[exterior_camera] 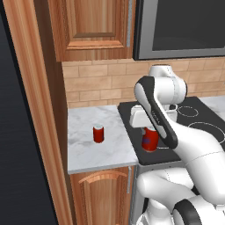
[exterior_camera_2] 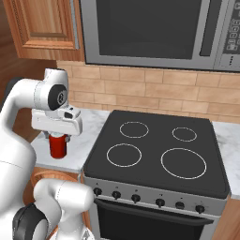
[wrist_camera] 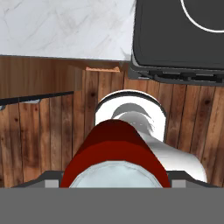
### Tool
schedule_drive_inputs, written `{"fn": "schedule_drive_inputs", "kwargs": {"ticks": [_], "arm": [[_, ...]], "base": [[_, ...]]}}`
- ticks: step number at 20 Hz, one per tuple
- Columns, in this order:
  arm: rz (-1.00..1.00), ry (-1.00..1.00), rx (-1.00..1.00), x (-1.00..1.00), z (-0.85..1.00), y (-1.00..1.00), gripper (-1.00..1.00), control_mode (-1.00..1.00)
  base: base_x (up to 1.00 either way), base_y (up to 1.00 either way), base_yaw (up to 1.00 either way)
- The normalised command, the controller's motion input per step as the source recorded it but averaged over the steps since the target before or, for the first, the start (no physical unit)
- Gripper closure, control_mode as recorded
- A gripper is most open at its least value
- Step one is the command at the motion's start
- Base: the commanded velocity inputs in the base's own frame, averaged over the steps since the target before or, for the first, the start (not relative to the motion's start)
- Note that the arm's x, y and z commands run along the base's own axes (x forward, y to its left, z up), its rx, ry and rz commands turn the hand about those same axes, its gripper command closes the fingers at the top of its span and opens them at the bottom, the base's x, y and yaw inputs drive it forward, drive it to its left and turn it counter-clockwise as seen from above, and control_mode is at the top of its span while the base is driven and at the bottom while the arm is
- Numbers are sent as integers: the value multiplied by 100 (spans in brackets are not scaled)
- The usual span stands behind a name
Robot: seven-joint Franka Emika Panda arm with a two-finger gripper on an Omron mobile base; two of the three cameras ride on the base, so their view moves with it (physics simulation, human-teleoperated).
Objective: Four empty soda cans are scattered around the kitchen. Gather all the cans and cluster them next to the stove for recycling.
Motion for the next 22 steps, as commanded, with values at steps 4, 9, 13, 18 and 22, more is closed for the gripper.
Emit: {"fn": "schedule_drive_inputs", "kwargs": {"ticks": [4, 9, 13, 18, 22], "arm": [[0, -9, 0, 29, -2, 12, 100, -100], [0, -10, 0, 33, -2, 5, 100, -100], [0, -5, 0, 39, -8, 7, 100, -100], [0, 0, 0, 44, -11, 12, 100, -100], [0, 0, 0, 43, -14, 13, 100, -100]], "base": [[0, 0, 0], [0, 0, 0], [0, 0, 0], [0, 0, 0], [0, 0, 0]]}}
